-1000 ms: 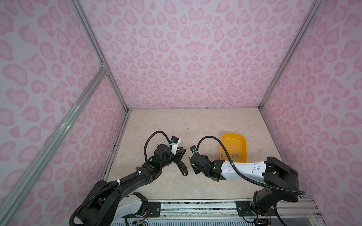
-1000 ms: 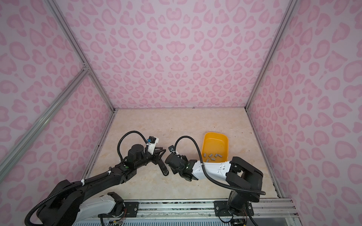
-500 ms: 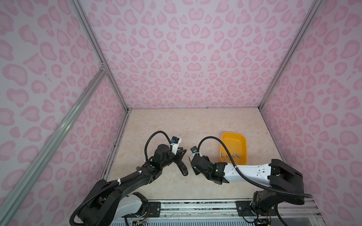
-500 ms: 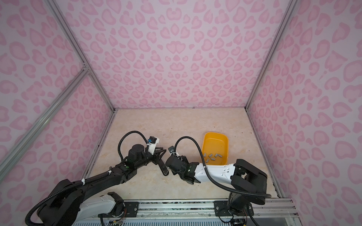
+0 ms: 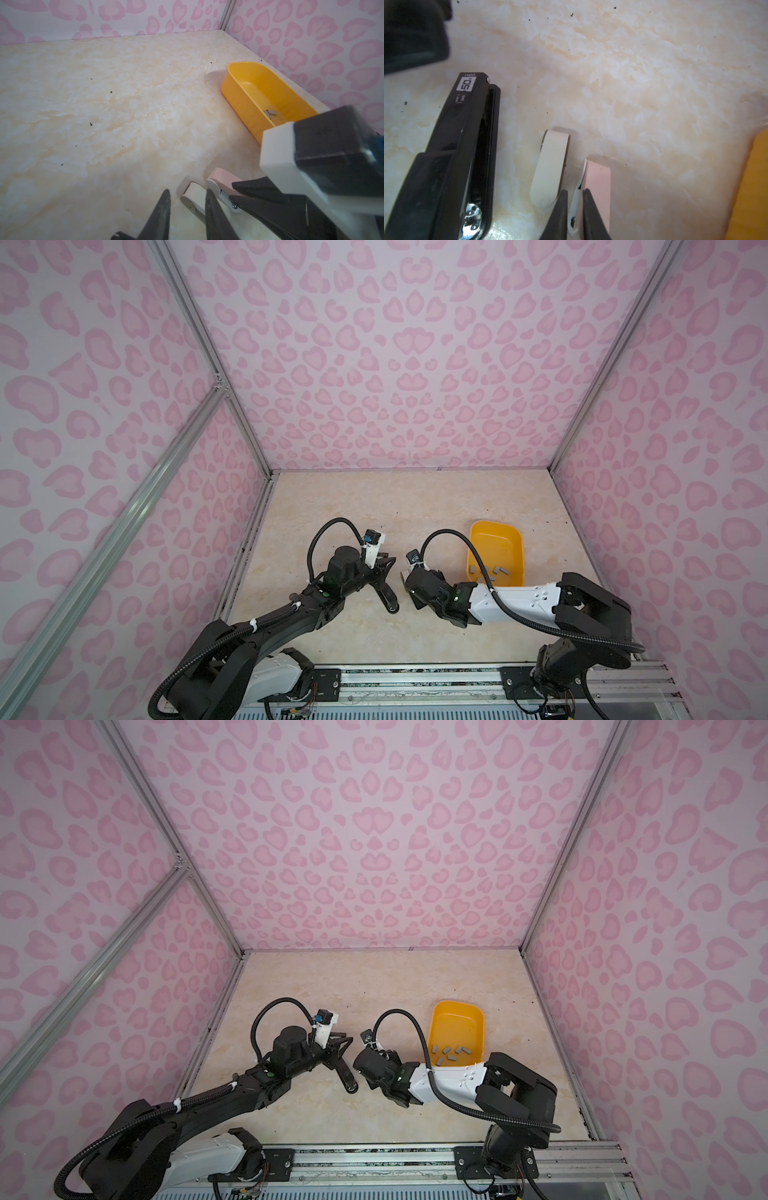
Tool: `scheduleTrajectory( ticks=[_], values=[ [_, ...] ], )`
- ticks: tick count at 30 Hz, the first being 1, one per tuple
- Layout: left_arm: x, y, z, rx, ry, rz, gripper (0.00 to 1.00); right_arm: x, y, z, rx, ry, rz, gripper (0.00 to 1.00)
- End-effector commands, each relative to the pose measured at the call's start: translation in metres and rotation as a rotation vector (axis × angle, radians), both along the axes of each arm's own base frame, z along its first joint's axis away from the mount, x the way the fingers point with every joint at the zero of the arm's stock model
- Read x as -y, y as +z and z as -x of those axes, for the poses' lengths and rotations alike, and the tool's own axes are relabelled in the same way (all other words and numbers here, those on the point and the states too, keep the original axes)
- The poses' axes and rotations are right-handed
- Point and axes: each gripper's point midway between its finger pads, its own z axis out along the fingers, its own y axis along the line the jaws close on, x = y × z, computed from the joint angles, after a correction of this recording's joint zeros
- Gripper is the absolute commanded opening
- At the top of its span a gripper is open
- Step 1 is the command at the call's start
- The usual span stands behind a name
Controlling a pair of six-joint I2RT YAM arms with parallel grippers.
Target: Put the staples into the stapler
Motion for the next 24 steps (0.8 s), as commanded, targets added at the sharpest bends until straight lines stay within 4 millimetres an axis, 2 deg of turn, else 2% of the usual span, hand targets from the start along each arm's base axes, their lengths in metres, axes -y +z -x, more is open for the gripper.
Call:
scheduleTrajectory(
  ticks=[1, 18, 24],
  values=[
    [0.003, 0.011, -0.005, 0.041, -0.002, 0.016, 0.30, 0.001, -0.006, 0.002, -0.006, -0.014, -0.007, 0.17],
    [0.007, 0.008, -0.005, 0.031, -0.013, 0.015, 0.30, 0.013, -0.041, 0.014, -0.019, -0.049, 0.042, 0.16],
    [0.009, 0.007, -0.006, 0.027, -0.015, 0.013, 0.30, 0.018, -0.049, 0.018, -0.028, -0.057, 0.016, 0.13]
  ],
)
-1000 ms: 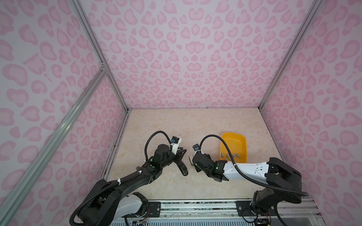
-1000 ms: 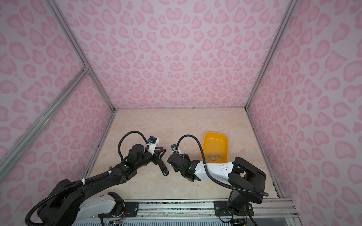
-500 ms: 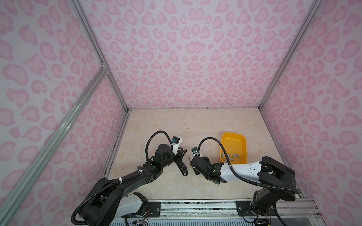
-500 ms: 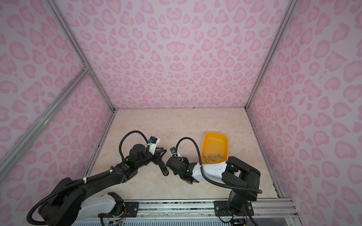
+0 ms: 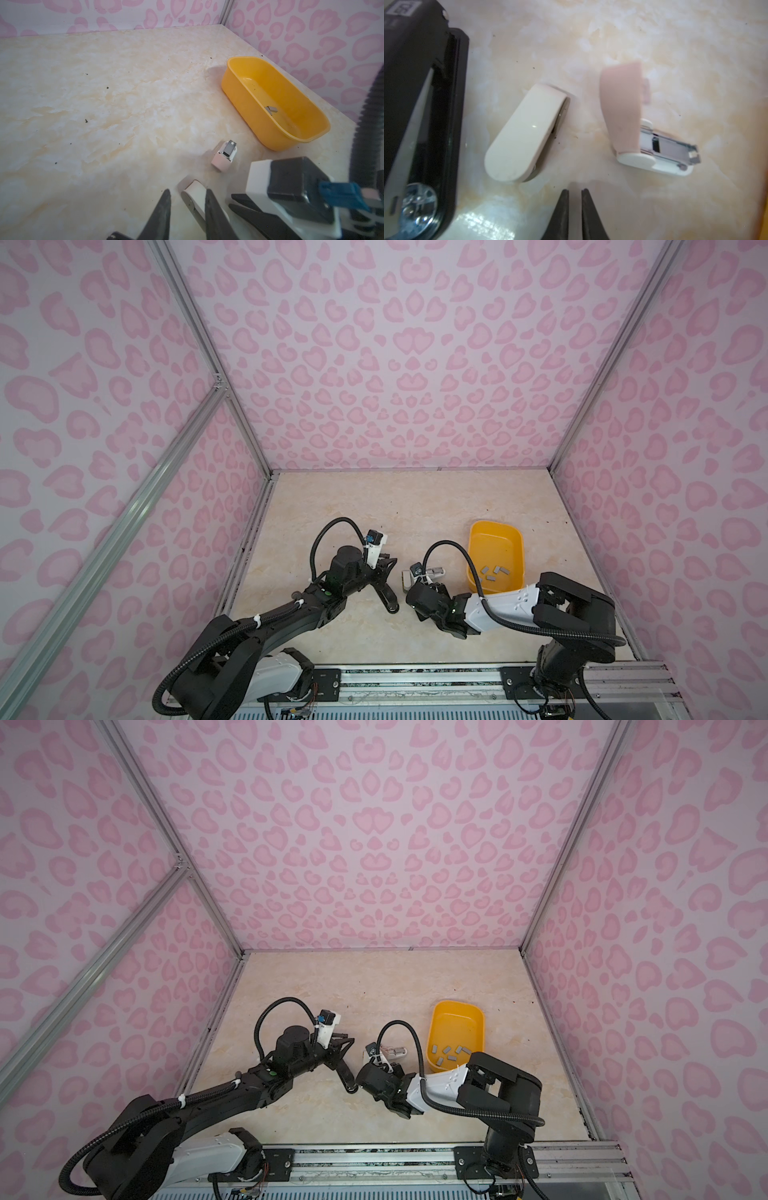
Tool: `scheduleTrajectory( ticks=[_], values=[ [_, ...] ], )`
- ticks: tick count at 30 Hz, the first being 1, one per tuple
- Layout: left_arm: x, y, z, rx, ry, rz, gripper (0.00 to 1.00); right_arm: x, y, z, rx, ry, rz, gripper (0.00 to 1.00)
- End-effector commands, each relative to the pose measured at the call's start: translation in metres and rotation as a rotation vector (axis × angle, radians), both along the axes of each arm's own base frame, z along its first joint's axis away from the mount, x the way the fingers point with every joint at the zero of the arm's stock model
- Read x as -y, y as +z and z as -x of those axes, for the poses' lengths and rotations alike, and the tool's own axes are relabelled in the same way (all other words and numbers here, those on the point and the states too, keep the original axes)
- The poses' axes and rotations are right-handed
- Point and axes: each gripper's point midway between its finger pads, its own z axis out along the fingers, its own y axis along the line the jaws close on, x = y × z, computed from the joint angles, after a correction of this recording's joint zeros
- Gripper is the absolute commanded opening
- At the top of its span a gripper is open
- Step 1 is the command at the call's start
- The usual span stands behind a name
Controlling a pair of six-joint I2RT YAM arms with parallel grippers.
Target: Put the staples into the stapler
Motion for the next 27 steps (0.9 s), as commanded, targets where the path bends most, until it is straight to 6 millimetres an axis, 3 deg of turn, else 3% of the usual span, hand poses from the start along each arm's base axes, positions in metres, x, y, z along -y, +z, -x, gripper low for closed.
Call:
scheduleTrajectory(
  ticks=[1, 3, 7, 11, 14, 16, 19, 27],
  values=[
    [0.004, 0.013, -0.006, 0.044, -0.003, 0.022, 0.29, -0.001, 0.001, 0.002, 0.005, -0.006, -0.030, 0.13],
    [0.002, 0.015, -0.008, 0.051, 0.019, 0.024, 0.29, -0.007, 0.016, 0.001, 0.023, 0.012, -0.055, 0.13],
    [-0.004, 0.025, -0.019, 0.059, 0.086, 0.028, 0.30, -0.020, 0.070, -0.008, 0.098, 0.043, -0.109, 0.16],
    [-0.005, 0.030, -0.032, 0.037, 0.138, 0.047, 0.33, 0.001, 0.108, -0.020, 0.168, -0.063, -0.164, 0.22],
    [-0.004, 0.029, -0.037, 0.015, 0.143, 0.060, 0.34, 0.022, 0.105, -0.025, 0.156, -0.171, -0.202, 0.25],
    [0.001, 0.027, -0.038, 0.005, 0.123, 0.064, 0.35, 0.024, 0.096, -0.026, 0.135, -0.190, -0.222, 0.29],
    [0.010, 0.021, -0.036, -0.014, 0.072, 0.060, 0.35, 0.029, 0.086, -0.032, 0.112, -0.230, -0.213, 0.28],
    [0.031, -0.012, -0.004, -0.020, -0.083, -0.020, 0.34, 0.050, 0.060, -0.061, 0.038, -0.365, -0.264, 0.24]
  ],
)
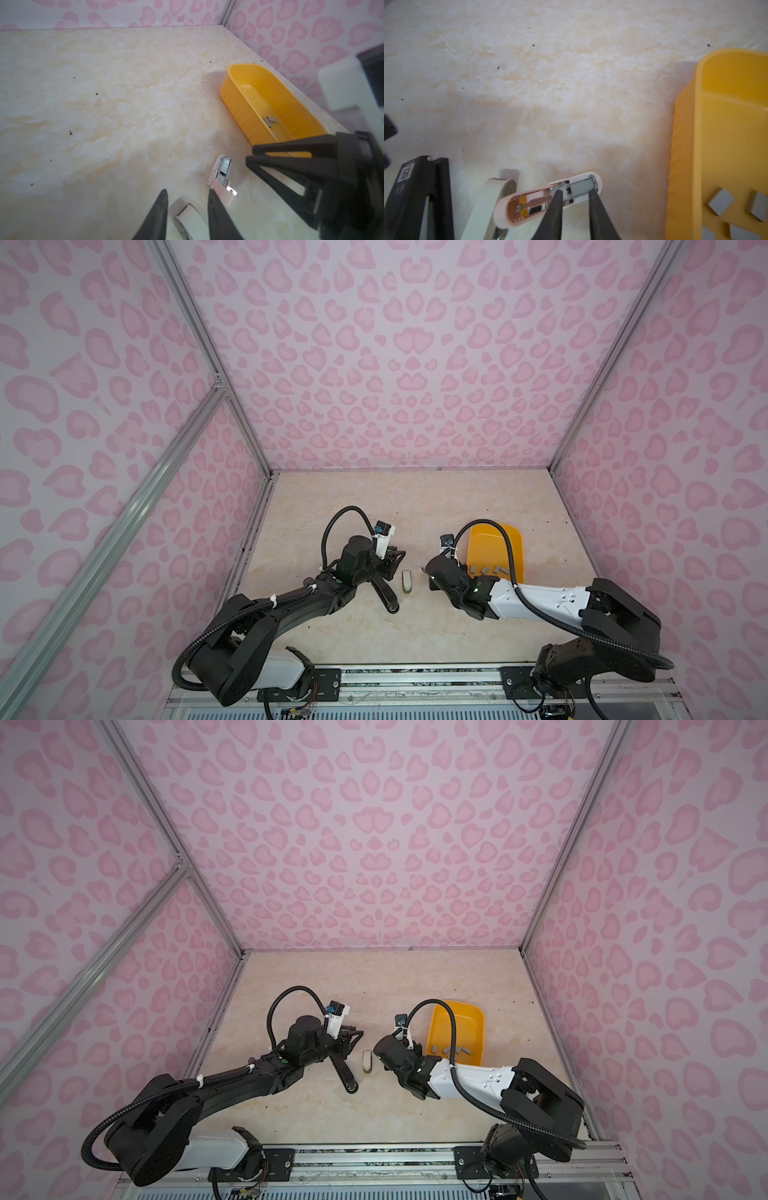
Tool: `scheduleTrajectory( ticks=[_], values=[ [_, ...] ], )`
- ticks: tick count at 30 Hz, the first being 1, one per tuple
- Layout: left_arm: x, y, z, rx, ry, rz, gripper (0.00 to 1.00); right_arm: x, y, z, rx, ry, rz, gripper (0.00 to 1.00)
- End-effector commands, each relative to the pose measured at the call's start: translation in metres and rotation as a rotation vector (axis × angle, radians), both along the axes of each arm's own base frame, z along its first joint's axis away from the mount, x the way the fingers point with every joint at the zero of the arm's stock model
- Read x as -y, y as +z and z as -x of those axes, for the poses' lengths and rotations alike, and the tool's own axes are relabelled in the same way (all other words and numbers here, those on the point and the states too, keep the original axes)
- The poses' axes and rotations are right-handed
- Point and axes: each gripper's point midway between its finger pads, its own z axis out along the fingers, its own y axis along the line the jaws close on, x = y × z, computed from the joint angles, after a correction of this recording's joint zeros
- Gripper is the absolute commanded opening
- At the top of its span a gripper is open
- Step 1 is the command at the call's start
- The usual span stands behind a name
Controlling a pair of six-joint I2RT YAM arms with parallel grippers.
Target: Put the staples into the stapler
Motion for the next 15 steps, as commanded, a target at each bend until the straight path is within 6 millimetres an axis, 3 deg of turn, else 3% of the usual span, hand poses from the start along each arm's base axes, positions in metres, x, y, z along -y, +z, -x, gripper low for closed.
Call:
scheduleTrajectory(
  ticks=[1, 8, 15],
  values=[
    [0.004, -0.012, 0.012, 0.021, -0.069, -0.025, 0.34, -0.001, -0.012, -0.007, -0.033, -0.033, -0.058, 0.24],
    [0.015, -0.021, 0.033, 0.031, -0.194, -0.032, 0.35, 0.006, -0.033, -0.018, -0.069, -0.080, -0.067, 0.25],
    [0.031, -0.024, 0.036, 0.019, -0.248, -0.031, 0.34, 0.011, -0.046, -0.021, -0.088, -0.101, -0.062, 0.22]
  ],
)
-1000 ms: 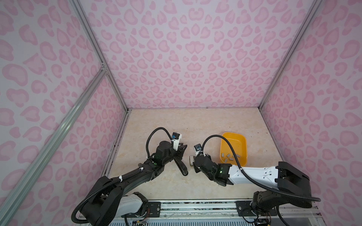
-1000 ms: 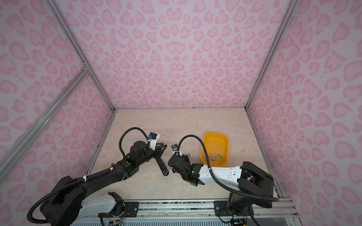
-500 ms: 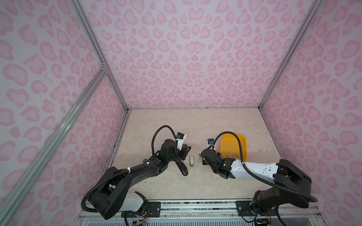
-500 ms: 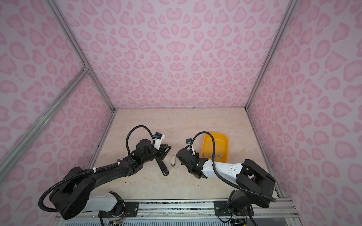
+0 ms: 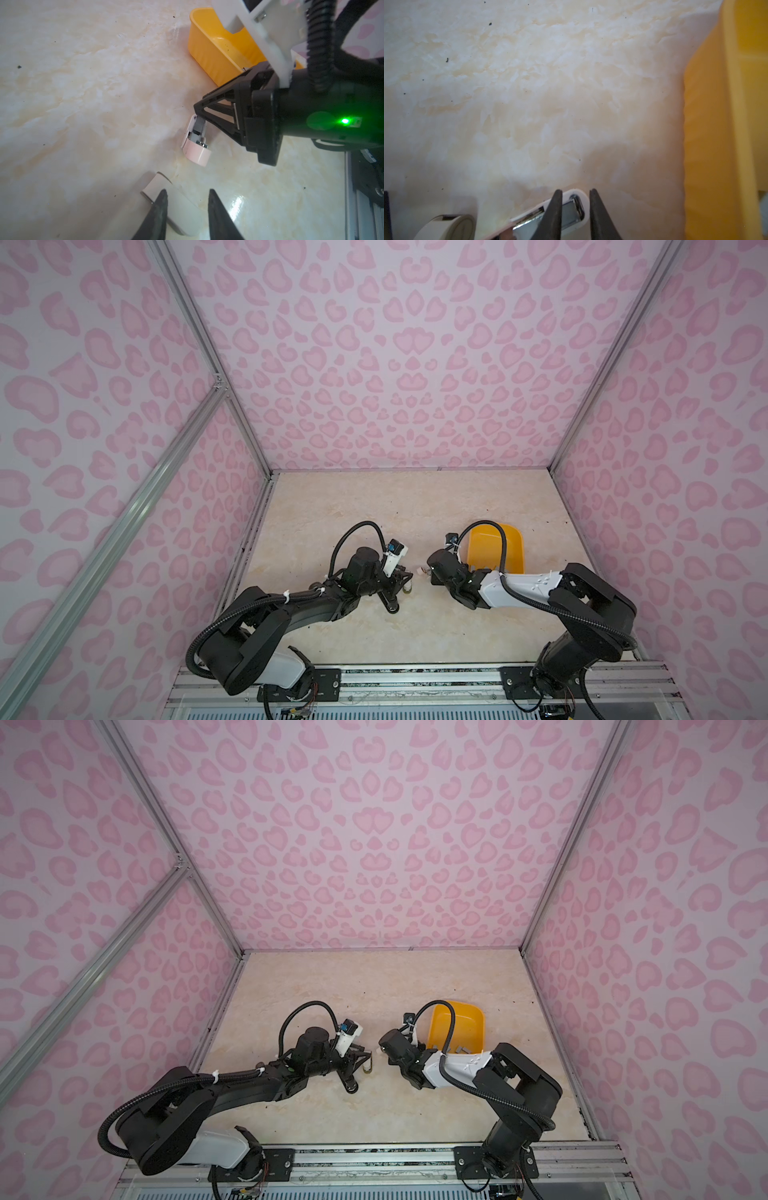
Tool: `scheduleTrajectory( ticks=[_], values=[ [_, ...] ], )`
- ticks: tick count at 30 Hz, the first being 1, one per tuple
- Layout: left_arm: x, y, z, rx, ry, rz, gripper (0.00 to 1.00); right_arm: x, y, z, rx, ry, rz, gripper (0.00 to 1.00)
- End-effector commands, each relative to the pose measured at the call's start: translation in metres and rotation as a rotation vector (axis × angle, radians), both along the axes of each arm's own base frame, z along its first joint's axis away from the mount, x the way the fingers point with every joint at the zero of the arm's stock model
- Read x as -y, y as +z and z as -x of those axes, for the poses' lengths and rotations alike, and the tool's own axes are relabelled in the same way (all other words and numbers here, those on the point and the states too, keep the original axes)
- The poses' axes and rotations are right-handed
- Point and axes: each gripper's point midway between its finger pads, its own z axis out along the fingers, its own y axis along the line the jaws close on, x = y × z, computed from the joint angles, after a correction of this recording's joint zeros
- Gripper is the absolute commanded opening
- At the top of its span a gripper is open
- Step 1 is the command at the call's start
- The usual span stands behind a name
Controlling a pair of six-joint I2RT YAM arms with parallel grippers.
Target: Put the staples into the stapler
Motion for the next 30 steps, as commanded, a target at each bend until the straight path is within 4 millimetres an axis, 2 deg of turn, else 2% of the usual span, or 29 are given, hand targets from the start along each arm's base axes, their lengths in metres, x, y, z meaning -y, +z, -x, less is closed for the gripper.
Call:
scheduleTrajectory(
  ticks=[1, 7, 16, 22, 28, 30],
  values=[
    [0.012, 0.010, 0.000, 0.042, -0.052, 0.029, 0.34, 0.000, -0.005, -0.001, -0.001, -0.014, -0.012, 0.20],
    [0.027, 0.007, 0.006, 0.026, -0.108, 0.034, 0.30, 0.001, -0.012, 0.002, -0.012, -0.019, -0.016, 0.12],
    [0.044, 0.006, 0.013, 0.012, -0.161, 0.045, 0.22, 0.002, -0.014, 0.008, -0.014, -0.024, -0.043, 0.10],
    [0.050, 0.006, 0.012, 0.004, -0.167, 0.057, 0.20, 0.001, -0.015, 0.011, -0.019, -0.026, -0.077, 0.09],
    [0.029, 0.015, 0.002, 0.079, -0.042, 0.045, 0.35, 0.002, -0.016, 0.012, -0.022, -0.034, -0.084, 0.07],
    [0.019, 0.019, 0.001, 0.114, 0.003, 0.045, 0.45, 0.003, -0.016, 0.012, -0.024, -0.035, -0.086, 0.07]
  ],
)
